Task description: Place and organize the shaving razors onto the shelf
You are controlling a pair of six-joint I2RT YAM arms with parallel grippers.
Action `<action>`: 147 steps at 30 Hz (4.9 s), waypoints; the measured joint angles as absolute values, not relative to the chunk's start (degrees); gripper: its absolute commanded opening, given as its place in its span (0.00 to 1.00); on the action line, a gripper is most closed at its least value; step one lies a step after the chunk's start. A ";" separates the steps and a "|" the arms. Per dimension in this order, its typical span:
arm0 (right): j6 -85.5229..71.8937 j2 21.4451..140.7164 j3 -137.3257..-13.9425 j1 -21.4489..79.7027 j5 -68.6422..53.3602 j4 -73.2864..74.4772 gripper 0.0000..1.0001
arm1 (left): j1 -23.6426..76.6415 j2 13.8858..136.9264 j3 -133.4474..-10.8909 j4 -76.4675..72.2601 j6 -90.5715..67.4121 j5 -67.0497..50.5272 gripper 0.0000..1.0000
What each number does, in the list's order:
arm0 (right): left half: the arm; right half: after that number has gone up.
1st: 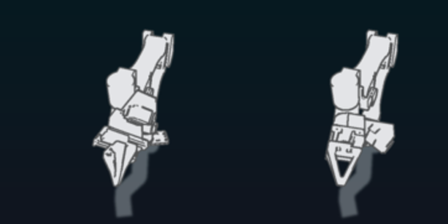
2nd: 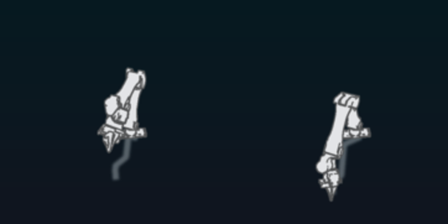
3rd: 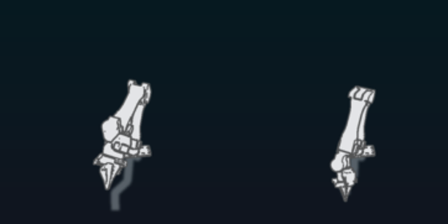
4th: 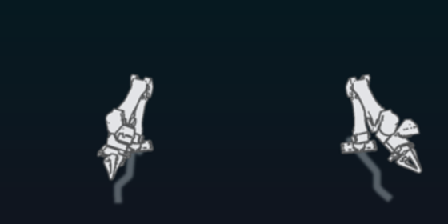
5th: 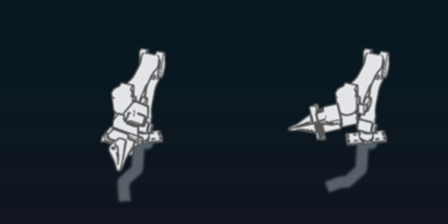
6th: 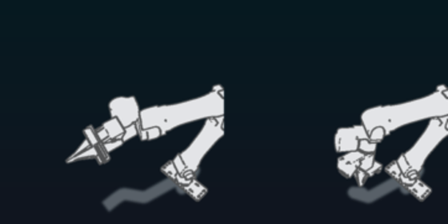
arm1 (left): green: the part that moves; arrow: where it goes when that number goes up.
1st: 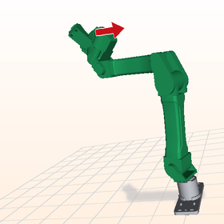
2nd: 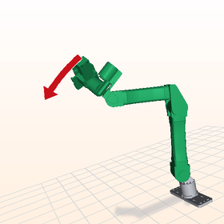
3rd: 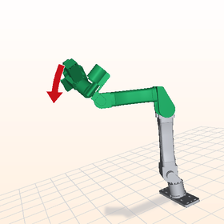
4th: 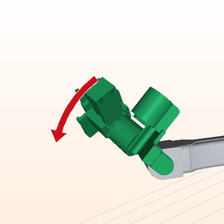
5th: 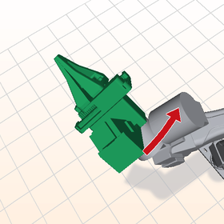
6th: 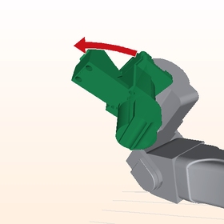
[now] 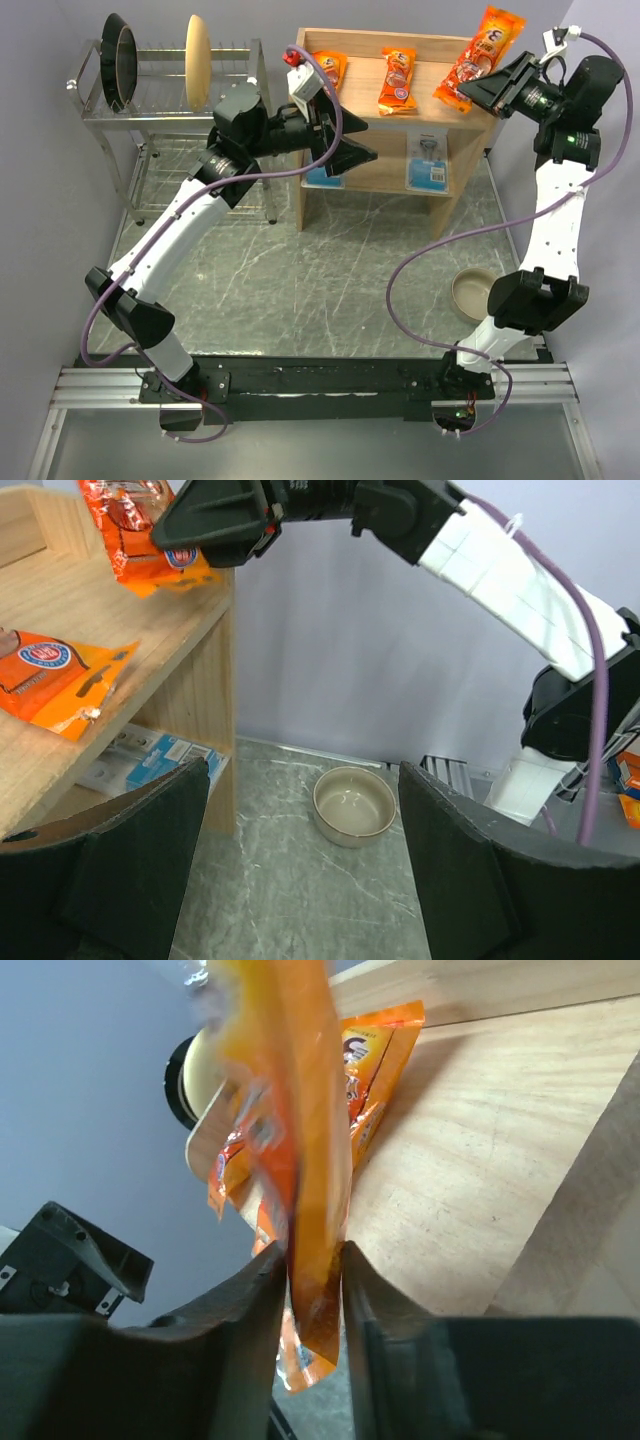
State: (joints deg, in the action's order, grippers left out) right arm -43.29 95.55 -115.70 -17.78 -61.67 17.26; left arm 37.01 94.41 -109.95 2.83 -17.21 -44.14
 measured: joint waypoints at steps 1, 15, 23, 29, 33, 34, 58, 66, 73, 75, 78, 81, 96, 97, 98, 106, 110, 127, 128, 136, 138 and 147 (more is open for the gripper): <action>-42.87 95.09 -115.70 -17.78 -61.25 18.02 0.51 | 37.01 94.41 -109.65 2.83 -17.23 -44.18 0.81; -38.79 93.65 -119.28 -17.65 -55.35 27.00 0.67 | 37.01 94.41 -109.14 2.63 -17.72 -44.80 0.81; -31.51 90.06 -118.15 -15.75 -51.09 24.60 0.68 | 37.01 93.89 -107.77 2.44 -17.34 -44.71 0.79; -10.44 80.86 -107.66 -7.57 -48.97 23.51 0.74 | 36.82 91.92 -105.32 4.29 -13.82 -42.87 0.80; 5.61 77.67 -106.15 -3.64 -45.95 26.02 0.73 | 36.01 89.41 -103.13 5.26 -12.34 -41.93 0.80; 8.84 77.56 -106.74 -3.33 -45.08 26.96 0.72 | 35.79 88.88 -102.76 5.26 -12.08 -41.71 0.80; 43.40 81.06 -108.57 4.49 -25.08 36.84 0.38 | 33.15 85.80 -99.57 4.99 -11.90 -39.59 0.82; 47.18 80.95 -105.78 4.54 -21.10 35.57 0.15 | 33.06 85.80 -99.57 4.58 -13.17 -39.62 0.82; 47.79 79.79 -103.90 4.54 -19.97 33.82 0.04 | 32.95 85.84 -99.57 3.70 -14.31 -39.66 0.82; 47.64 79.24 -103.42 4.54 -19.77 33.04 0.25 | 32.88 85.84 -99.57 3.68 -14.55 -39.68 0.82; 47.00 77.89 -101.80 4.54 -19.31 31.00 0.55 | 32.77 85.84 -99.57 3.68 -14.72 -39.68 0.82; 45.45 76.64 -100.75 4.51 -18.85 28.82 0.66 | 32.69 85.84 -99.57 3.68 -14.79 -39.75 0.81; 15.33 86.83 -111.44 4.23 -7.92 18.26 0.70 | 32.36 85.82 -99.26 3.09 -15.75 -40.21 0.82; 14.00 88.47 -112.68 4.23 -7.60 18.70 0.70 | 32.36 85.80 -99.09 3.03 -15.75 -40.21 0.82; 12.91 89.82 -113.84 4.23 -7.18 19.27 0.70 | 32.36 85.80 -98.91 2.98 -15.75 -40.18 0.82; 8.56 96.77 -120.86 4.23 -5.98 27.38 0.65 | 31.42 85.65 -97.21 2.87 -15.79 -40.18 0.82; 8.14 97.71 -124.53 4.23 -4.80 31.99 0.53 | 30.83 85.65 -96.75 2.83 -16.23 -40.21 0.81; 9.52 95.26 -124.99 3.31 -2.83 38.96 0.38 | 30.06 85.52 -95.35 0.62 -18.57 -40.69 0.81; 9.74 95.26 -125.01 3.22 -2.52 39.05 0.38 | 30.06 85.47 -95.31 0.62 -18.70 -40.69 0.81; 13.17 94.96 -125.01 3.22 -0.78 39.05 0.39 | 30.06 84.42 -94.91 0.62 -18.79 -40.69 0.82; 14.66 94.87 -125.01 3.25 -0.12 39.05 0.40 | 30.06 84.07 -94.91 0.60 -18.79 -40.69 0.82; 20.01 92.62 -123.33 4.08 2.44 36.69 0.59 | 30.06 83.22 -94.83 0.25 -18.79 -40.69 0.82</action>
